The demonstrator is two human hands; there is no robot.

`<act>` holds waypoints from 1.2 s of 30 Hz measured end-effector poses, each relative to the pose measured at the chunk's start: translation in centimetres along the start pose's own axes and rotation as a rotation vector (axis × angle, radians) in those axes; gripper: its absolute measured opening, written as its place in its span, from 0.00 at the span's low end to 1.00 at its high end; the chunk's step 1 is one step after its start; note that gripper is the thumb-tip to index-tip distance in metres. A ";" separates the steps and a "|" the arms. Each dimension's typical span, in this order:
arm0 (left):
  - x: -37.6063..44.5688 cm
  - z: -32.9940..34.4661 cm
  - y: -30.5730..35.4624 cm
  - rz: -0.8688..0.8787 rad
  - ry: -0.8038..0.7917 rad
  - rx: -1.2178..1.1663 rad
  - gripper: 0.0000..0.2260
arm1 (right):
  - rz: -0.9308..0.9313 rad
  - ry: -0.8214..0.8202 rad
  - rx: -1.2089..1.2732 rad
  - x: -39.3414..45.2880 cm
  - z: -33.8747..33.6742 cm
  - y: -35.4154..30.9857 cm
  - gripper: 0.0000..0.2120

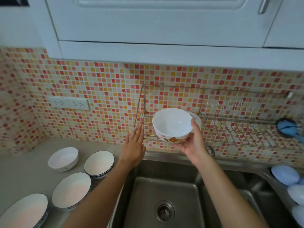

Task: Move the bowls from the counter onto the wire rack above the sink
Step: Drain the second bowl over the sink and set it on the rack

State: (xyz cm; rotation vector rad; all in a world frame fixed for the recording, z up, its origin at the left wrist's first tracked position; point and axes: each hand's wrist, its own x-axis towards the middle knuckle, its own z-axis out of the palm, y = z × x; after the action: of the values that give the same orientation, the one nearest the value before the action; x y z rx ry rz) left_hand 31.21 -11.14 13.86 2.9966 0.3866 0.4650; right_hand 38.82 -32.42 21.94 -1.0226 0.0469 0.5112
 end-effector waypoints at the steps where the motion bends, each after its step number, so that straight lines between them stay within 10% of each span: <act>1: 0.0 -0.1 0.0 0.000 -0.004 -0.015 0.27 | -0.021 -0.003 -0.018 0.5 0.8 -0.6 0.29; 15: -0.1 0.0 -0.7 0.036 -0.004 -0.054 0.28 | -0.723 0.046 -1.484 10.1 6.4 1.7 0.42; 36: 0.3 0.4 0.9 -0.048 0.070 -0.121 0.29 | -0.616 -0.180 -1.647 12.8 5.4 2.7 0.35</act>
State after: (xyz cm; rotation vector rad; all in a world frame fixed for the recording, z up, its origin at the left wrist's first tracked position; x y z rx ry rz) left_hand 31.80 -11.98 13.64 2.8542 0.4193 0.5680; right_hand 47.89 -21.95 19.17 -2.4473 -0.9703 -0.0521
